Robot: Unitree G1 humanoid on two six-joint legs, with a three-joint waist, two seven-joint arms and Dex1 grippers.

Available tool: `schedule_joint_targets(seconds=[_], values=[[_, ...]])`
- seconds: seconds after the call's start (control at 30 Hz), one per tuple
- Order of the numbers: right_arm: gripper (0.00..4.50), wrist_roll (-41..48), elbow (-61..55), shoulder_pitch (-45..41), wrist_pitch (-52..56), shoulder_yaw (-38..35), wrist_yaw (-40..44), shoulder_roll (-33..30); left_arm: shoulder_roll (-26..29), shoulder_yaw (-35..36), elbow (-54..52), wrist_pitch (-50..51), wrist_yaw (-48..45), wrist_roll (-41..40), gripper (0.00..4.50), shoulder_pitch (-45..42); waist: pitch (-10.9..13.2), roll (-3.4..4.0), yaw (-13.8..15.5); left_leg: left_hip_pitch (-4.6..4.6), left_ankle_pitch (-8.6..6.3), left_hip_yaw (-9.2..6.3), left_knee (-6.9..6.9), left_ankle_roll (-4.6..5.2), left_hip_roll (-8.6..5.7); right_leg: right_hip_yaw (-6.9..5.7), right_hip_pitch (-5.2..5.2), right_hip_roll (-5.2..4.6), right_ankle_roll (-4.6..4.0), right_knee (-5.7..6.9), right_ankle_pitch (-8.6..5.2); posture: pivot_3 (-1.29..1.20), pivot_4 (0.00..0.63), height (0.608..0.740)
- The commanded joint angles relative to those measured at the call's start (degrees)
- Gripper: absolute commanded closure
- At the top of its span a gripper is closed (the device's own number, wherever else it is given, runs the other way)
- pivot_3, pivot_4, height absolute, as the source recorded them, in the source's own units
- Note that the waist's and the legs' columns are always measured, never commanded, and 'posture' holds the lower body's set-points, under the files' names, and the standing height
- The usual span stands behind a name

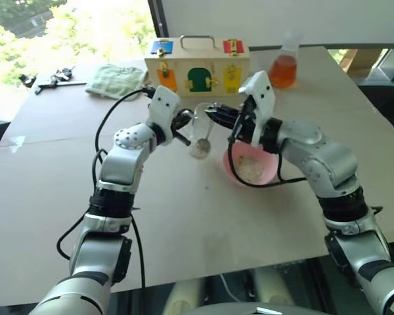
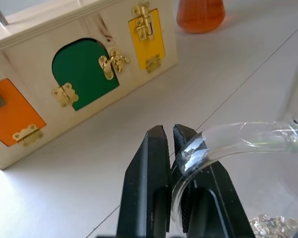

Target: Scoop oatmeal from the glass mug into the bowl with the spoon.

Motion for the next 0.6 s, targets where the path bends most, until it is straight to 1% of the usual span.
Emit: schedule_joint_targets(seconds=[0.03,0.13,0.2,0.27,0.47,0.6], values=[[4.5,6.49,1.51,-0.75,8.23,-6.66,-5.45,4.04,0.42,-0.16,-1.93,-7.78,0.07,1.81,4.46,-2.22,0.0,0.0,-0.01,0.0,0.0,0.0,0.0,0.0,0.0,0.01,0.0,0.0,0.0,0.0,0.0,0.0,0.15,0.74],[4.5,9.2,3.52,-2.2,12.23,-11.83,-10.12,6.97,0.53,-0.9,-0.59,-12.55,0.13,3.63,4.46,-1.55,0.0,0.0,-0.1,0.0,0.0,0.01,0.0,-0.01,-0.01,0.02,-0.01,0.0,0.0,0.03,0.0,0.0,0.15,0.74],[4.5,11.55,6.15,-3.35,14.95,-16.78,-14.68,9.27,-0.02,-1.04,0.07,-16.17,0.04,3.81,4.46,-0.67,0.0,0.0,-0.14,0.0,0.01,0.01,0.0,-0.01,-0.02,0.02,-0.01,0.0,0.0,0.04,0.0,0.0,0.15,0.74],[4.5,12.22,8.05,-3.94,16.14,-19.96,-17.94,10.44,-0.42,-1.14,0.77,-18.32,-0.06,3.86,4.46,0.22,0.0,0.01,-0.18,0.0,0.01,0.01,-0.01,-0.01,-0.02,0.03,-0.02,0.0,0.0,0.05,0.0,0.0,0.15,0.74],[4.5,15.5,9.81,-5.54,18.09,-25.58,-23.41,11.62,-0.08,-1.4,4.63,-24.29,0.37,5.92,4.46,2.32,0.0,0.01,-0.23,0.01,0.02,0.02,-0.02,-0.01,-0.04,0.04,-0.03,0.0,0.0,0.07,0.0,0.0,0.15,0.74],[4.5,16.02,9.35,-5.76,18.43,-26.21,-24.74,10.39,-0.08,-1.3,6.49,-25.92,1.43,7.02,4.46,3.19,0.0,0.01,-0.24,0.01,0.02,0.01,-0.02,-0.01,-0.05,0.03,-0.03,-0.01,0.0,0.07,0.0,0.0,0.15,0.74]])
